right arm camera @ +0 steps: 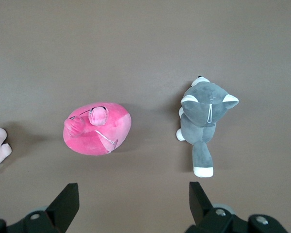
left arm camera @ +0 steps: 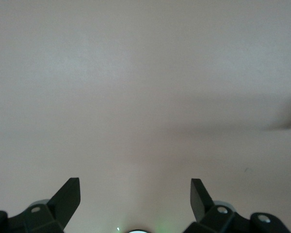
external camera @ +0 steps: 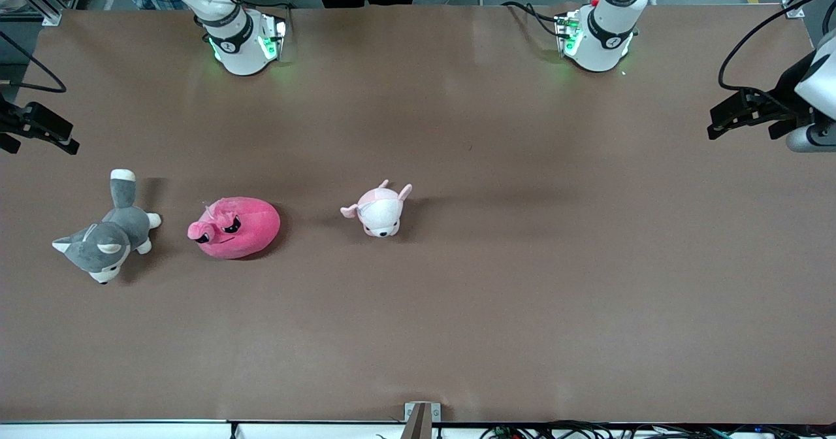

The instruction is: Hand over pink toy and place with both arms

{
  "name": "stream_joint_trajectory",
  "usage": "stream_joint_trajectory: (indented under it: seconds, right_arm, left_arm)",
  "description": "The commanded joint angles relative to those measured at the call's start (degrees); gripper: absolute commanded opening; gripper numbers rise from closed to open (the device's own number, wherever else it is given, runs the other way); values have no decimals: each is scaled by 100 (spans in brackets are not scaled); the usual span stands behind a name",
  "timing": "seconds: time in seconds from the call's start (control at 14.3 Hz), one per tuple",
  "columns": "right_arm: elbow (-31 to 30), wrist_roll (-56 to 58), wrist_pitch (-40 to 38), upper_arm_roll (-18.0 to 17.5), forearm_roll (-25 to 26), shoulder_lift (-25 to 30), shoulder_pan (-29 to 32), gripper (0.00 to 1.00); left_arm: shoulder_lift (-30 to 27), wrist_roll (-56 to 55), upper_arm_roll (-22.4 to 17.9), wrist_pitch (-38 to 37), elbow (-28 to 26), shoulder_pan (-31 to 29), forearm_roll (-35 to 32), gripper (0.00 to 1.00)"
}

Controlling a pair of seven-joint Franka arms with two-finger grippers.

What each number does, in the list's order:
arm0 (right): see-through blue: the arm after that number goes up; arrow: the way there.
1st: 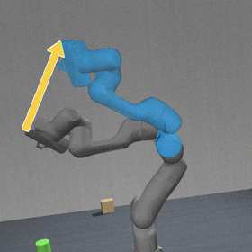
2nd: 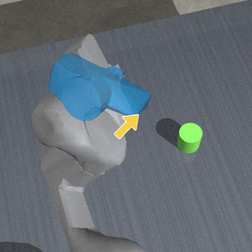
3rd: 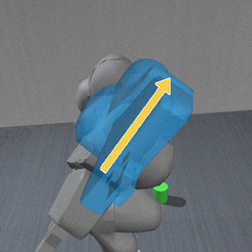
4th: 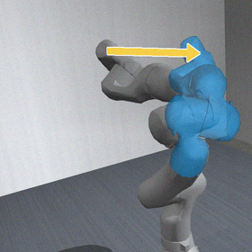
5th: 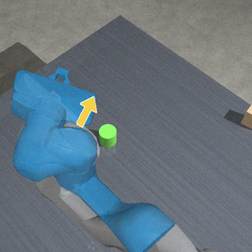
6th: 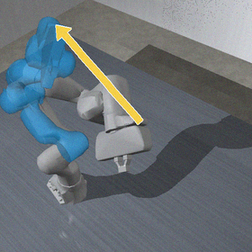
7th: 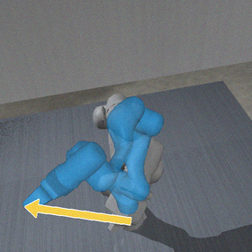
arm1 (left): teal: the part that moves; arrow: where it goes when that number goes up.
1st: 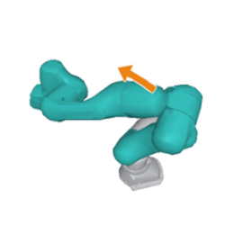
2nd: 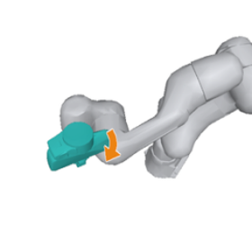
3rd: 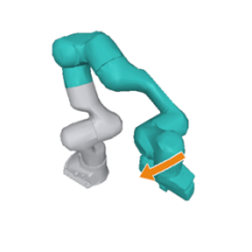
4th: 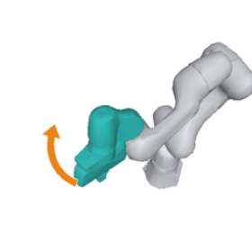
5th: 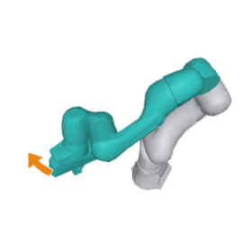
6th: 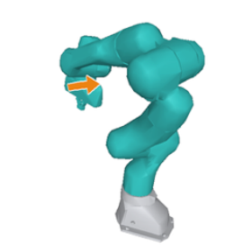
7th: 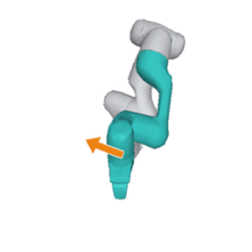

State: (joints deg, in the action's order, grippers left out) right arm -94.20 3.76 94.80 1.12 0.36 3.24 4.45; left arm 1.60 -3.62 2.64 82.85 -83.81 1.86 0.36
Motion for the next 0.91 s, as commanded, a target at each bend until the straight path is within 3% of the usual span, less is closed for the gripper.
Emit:
stream_joint_trajectory:
  seconds: [0.0, 0.56, 0.7, 0.84]
  right_arm:
    - [-186, -16, 82, -50, 131, 151, 56, 100]
    - [-186, -7, 73, -50, 166, 142, 39, 100]
    - [-186, 10, 73, -50, 174, 142, 47, 100]
    - [-186, 10, 73, -50, 175, 142, 56, 100]
  left_arm:
    - [-37, 124, 0, -155, 66, -54, 86, 100]
    - [-80, -15, 96, -294, 14, 60, 95, 100]
    - [-124, -86, 394, -349, 5, 17, 60, 100]
    - [-229, -208, 422, -323, -143, 25, 87, 100]
